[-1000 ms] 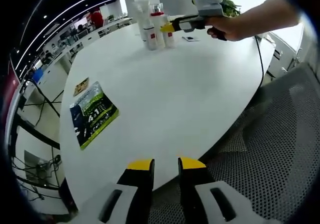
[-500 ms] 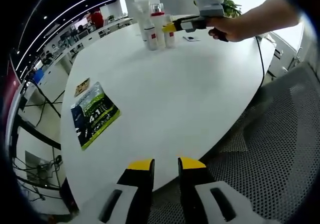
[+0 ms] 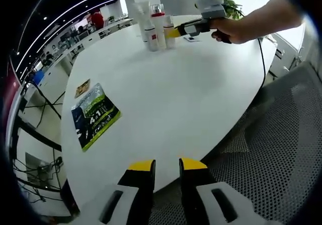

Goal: Arrange the skincare products in the storage area until every visible bottle or jar stands upright without overlapping.

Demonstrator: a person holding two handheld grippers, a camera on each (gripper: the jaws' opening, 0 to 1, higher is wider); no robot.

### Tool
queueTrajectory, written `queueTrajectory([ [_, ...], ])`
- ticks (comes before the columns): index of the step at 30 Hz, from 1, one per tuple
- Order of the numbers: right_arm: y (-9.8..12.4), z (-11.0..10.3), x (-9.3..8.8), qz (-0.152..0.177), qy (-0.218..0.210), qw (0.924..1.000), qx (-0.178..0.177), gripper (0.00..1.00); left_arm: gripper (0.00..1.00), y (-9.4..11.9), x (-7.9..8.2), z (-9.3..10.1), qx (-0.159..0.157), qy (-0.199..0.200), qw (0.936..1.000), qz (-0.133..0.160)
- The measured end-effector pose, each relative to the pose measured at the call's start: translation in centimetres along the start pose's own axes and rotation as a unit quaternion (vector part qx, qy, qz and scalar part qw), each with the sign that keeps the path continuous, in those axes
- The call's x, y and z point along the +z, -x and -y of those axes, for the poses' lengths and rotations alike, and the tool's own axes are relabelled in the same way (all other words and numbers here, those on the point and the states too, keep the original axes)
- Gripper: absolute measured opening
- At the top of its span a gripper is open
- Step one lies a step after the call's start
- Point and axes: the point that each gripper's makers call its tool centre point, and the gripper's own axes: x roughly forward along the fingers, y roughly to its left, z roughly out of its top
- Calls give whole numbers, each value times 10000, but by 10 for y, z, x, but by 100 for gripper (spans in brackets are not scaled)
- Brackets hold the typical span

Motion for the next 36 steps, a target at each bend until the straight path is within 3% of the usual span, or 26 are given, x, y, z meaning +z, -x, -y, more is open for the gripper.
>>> queueTrajectory([
  [23,-14,11,2,-149,-20,9999,-43,21,19,0,-1,-1,23,-36,10000,-24],
  [29,-11,9,-3,-237,-186,9995,-11,24,19,0,-1,-1,25,-38,10000,-24],
  [36,-5,12,-9,-332,-144,9993,-45,19,19,0,-1,-1,16,-53,10000,-15],
])
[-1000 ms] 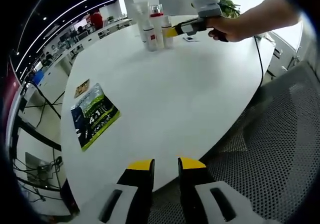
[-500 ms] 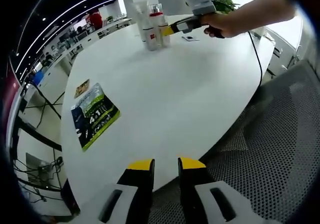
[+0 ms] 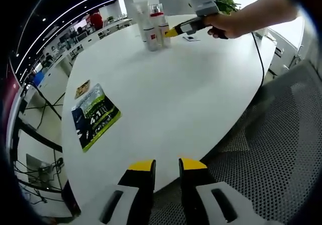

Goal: Arrange the skincare products in the storage area until every visible bottle or jar stands upright without overlapping.

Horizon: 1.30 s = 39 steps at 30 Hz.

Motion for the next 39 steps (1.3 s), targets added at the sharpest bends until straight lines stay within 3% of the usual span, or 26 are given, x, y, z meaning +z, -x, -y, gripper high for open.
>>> queueTrajectory([
  [22,5,2,-1,-77,-30,9999,-107,17,19,1,1,-1,13,-29,10000,23],
  [27,8,-12,-1,-115,-172,9998,75,16,19,1,1,-1,26,-36,10000,42],
  [30,9,-22,-2,-171,-273,9994,155,10,19,1,2,-1,29,-42,10000,46],
  [33,7,-43,-6,-273,-294,9986,340,8,19,1,2,-1,39,-38,10000,47],
  [39,-3,-39,-9,-332,-234,9988,275,8,19,2,2,-2,63,-39,9999,71],
])
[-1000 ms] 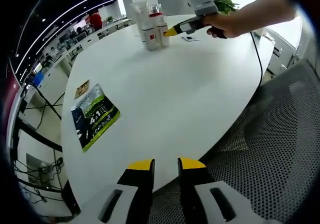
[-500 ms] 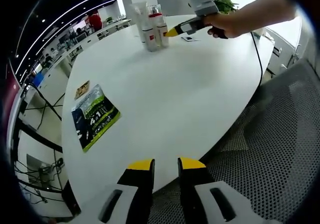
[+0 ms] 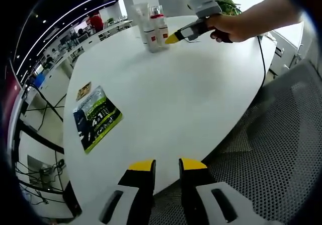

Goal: Arrange the skincare products in the storage area until every visible bottle or jar stands upright without overlapping.

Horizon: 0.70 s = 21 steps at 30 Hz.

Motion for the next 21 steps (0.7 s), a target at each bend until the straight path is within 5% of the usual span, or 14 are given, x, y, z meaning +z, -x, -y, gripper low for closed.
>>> queueTrajectory([
  [10,0,22,10,104,112,9998,-105,10,19,0,0,0,5,7,10000,1],
  [21,0,3,7,28,59,10000,60,10,19,0,0,0,-3,1,10000,-13],
])
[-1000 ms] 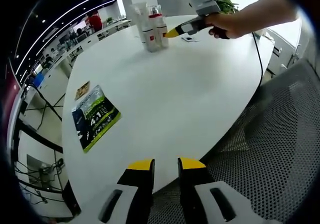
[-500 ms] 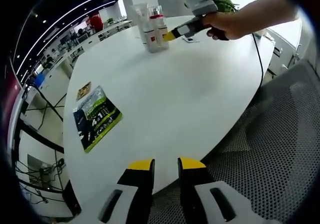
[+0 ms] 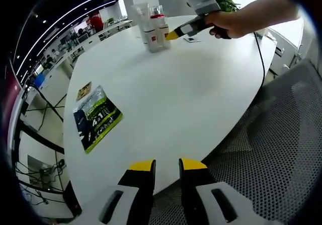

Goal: Arrange the skincare products in the storage area until every visible bottle or jar stands upright without overlapping.

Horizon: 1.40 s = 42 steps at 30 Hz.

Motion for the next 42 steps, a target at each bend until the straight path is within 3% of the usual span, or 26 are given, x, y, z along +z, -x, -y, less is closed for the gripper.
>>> queueTrajectory([
  [10,-23,-15,27,267,45,9994,209,13,19,0,0,-1,17,-1,10000,5],
  [27,-31,-26,35,280,76,9991,300,13,19,0,0,-1,23,9,10000,-8],
  [33,-9,-34,33,388,-97,9984,396,14,19,0,1,-1,26,16,10000,27],
  [42,54,-60,21,681,-589,9941,607,17,19,1,2,-1,23,-6,10000,38],
])
